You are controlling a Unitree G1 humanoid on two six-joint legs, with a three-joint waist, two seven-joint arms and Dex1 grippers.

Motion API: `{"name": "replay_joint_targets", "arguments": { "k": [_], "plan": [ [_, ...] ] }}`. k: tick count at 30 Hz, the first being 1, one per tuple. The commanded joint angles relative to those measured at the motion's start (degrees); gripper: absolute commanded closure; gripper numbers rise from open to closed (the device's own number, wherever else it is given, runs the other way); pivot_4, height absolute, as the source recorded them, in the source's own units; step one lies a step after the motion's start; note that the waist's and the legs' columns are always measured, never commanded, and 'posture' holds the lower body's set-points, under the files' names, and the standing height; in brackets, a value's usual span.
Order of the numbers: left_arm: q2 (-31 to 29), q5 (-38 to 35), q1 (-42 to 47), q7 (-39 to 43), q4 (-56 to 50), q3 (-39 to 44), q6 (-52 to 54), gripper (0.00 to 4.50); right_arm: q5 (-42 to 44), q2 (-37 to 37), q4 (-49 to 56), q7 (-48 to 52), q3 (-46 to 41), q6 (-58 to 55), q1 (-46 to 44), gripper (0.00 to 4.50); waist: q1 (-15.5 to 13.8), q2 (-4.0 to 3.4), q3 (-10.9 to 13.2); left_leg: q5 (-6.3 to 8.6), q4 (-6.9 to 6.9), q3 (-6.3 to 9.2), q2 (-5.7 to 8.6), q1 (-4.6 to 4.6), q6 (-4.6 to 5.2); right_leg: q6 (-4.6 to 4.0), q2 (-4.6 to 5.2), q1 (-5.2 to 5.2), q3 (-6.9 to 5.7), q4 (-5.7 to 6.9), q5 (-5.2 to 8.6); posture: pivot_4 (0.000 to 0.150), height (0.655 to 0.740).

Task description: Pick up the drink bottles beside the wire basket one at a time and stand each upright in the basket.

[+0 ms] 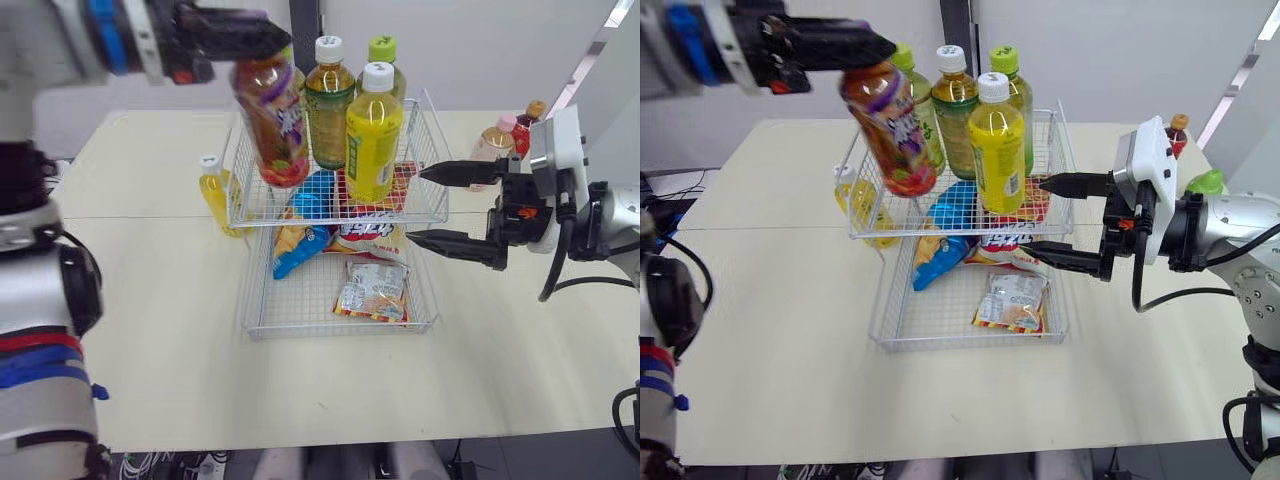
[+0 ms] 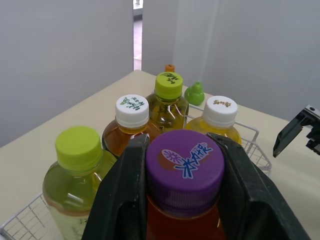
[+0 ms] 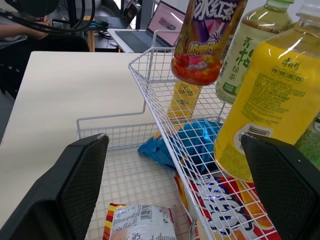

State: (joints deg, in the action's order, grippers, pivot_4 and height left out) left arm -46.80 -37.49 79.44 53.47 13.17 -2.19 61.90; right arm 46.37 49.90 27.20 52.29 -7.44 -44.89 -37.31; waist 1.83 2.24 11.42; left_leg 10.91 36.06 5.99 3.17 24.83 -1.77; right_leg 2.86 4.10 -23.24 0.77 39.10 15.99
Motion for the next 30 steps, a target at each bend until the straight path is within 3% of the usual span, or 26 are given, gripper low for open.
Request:
{"name": "replay_joint_targets", "arguments": {
  "k": [1,9,21,30],
  "plan": [
    [1.66,2.55,0.13,0.49,-1.62,0.79,-5.53,3.15,0.80,0.91,1.89,-0.62,-2.14,0.33,-0.23,0.00,-0.01,0.00,0.00,0.00,0.01,0.00,0.00,0.00,0.00,0.00,0.00,0.00,0.00,0.01,0.00,0.150,0.7400],
    [7.45,6.10,-1.64,1.33,-0.18,-0.30,-10.77,3.15,1.45,1.63,2.20,-1.03,-2.88,-0.42,-0.01,0.00,0.02,0.00,0.00,0.00,0.00,-0.02,0.00,0.01,0.01,0.00,0.00,-0.01,0.01,-0.01,0.00,0.150,0.7400],
    [10.95,8.56,-1.64,2.33,2.23,-0.48,-12.49,3.15,2.58,2.23,2.88,-2.51,-2.92,-0.70,0.44,0.00,0.00,-0.01,-0.01,0.00,0.04,0.00,0.01,0.00,0.01,0.01,0.00,0.03,-0.01,0.00,0.00,0.150,0.7400],
    [8.01,8.34,-0.14,7.36,1.84,0.28,-12.45,0.37,2.96,2.46,3.47,-3.24,-3.16,-0.87,0.80,0.00,0.07,-0.01,0.00,0.00,0.03,0.00,0.01,0.00,0.01,0.01,0.00,0.03,-0.02,0.00,0.00,0.150,0.7400]
  ]
}}
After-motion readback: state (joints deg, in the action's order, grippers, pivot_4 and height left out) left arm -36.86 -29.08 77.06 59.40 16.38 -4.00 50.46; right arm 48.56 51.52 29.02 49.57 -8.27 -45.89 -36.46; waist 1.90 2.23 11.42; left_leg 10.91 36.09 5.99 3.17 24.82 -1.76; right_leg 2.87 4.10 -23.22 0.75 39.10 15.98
